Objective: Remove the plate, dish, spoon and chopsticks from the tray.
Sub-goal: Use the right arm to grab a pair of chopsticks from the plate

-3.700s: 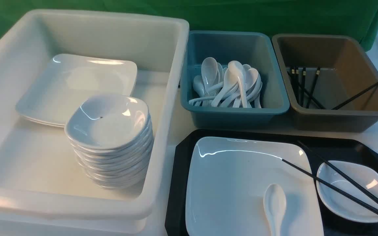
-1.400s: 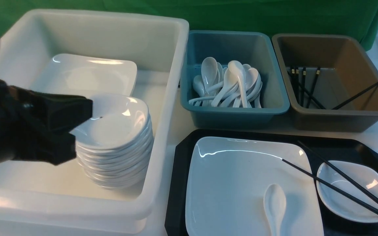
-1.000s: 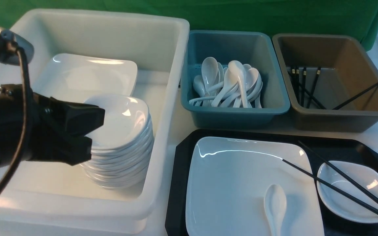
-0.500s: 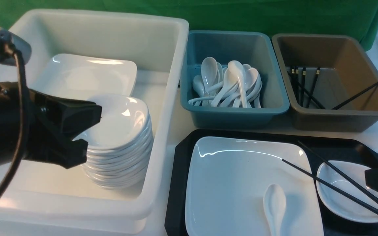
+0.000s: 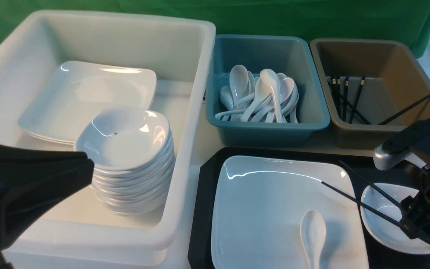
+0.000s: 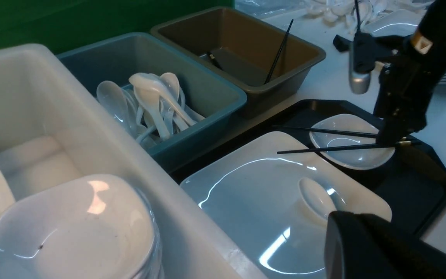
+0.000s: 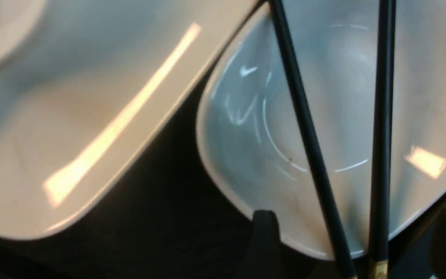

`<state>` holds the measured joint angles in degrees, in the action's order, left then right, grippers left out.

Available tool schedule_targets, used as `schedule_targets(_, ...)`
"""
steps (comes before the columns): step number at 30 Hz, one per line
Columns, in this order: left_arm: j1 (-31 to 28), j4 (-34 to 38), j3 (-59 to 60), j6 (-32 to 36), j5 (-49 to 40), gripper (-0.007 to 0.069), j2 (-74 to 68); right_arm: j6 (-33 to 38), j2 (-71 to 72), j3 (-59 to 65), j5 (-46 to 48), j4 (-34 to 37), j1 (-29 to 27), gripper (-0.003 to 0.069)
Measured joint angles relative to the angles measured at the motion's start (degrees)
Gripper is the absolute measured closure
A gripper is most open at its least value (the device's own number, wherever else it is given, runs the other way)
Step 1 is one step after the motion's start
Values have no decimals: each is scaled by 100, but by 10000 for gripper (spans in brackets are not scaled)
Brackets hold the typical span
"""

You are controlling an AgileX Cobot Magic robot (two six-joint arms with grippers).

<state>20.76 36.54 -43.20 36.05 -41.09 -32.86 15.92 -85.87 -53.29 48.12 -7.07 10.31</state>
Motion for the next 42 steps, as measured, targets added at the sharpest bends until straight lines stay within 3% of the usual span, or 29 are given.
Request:
schedule_targets(20,0,-22,0,17,-19,603,109,162,-980,-11,-998,-31,-171,71)
schedule_targets(25,0,-22,0,17,-19,603,109,162,-1194,-11,-1065,-36,-171,94)
schedule_targets(30,0,-22,0,17,-26,603,109,162,-1224,-17,-1093,-30,-171,173)
schedule_targets(35,0,-22,0,17,-42,603,109,162,-1196,-17,-1088,-30,-171,314)
schedule_targets(39,0,-22,0,17,-42,603,109,206,-1000,-17,-996,-30,-171,486)
schedule_targets(42,0,-22,0,17,-42,603,109,332,-807,-17,-859,-30,-171,522)
